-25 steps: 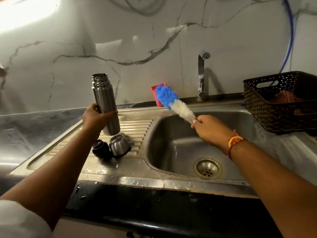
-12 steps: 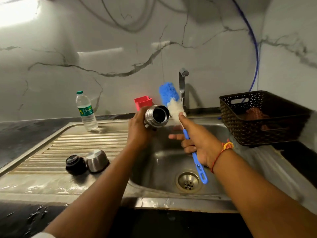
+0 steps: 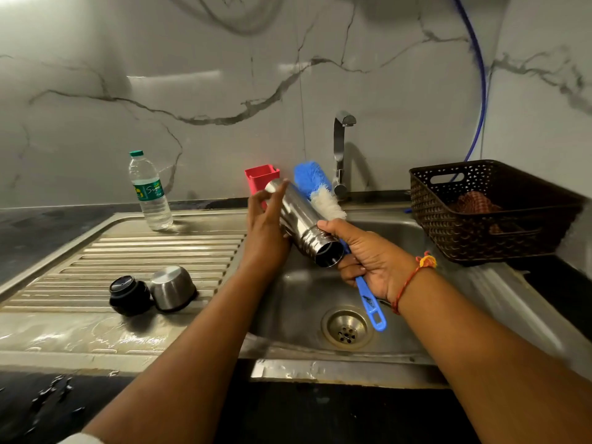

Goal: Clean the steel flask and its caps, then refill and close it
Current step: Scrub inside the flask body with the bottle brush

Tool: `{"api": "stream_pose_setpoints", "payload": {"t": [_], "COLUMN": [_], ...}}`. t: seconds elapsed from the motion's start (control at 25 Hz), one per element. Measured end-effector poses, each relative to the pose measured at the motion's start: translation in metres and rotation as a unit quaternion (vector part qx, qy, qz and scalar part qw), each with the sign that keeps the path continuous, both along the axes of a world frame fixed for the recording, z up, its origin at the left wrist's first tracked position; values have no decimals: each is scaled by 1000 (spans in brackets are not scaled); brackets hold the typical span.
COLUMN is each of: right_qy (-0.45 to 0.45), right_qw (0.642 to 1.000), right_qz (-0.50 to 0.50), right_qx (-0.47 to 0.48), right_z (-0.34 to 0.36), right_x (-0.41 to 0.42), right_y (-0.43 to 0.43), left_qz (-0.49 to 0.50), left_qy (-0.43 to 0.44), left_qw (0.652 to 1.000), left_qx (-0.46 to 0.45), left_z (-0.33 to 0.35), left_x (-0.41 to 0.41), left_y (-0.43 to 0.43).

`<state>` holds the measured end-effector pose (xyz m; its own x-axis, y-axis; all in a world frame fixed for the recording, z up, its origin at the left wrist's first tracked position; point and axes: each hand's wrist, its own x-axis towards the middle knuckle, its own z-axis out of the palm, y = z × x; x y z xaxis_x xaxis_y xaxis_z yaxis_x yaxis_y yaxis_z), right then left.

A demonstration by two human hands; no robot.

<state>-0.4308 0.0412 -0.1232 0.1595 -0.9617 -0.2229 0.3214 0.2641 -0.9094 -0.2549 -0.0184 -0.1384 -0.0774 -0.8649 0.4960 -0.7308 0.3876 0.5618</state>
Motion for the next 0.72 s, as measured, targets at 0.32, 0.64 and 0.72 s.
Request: {"api": "stream_pose_setpoints", "payload": {"t": [0.32, 0.64, 0.72], "right_qy": [182, 336, 344], "right_qw": [973, 919, 911], "right_qz": [-22, -143, -178], "right_qx": [-139, -149, -139], "right_z": [-5, 0, 2], "right_x": [4, 7, 4], "right_y": [4, -5, -6], "left_qz": [-100, -106, -99], "left_qy": [495, 606, 623], "left_qw": [780, 749, 745], "left_qx": [370, 248, 217], "left_z": [12, 9, 9], "left_x": [-10, -1, 2], "left_y": [25, 5, 0]}}
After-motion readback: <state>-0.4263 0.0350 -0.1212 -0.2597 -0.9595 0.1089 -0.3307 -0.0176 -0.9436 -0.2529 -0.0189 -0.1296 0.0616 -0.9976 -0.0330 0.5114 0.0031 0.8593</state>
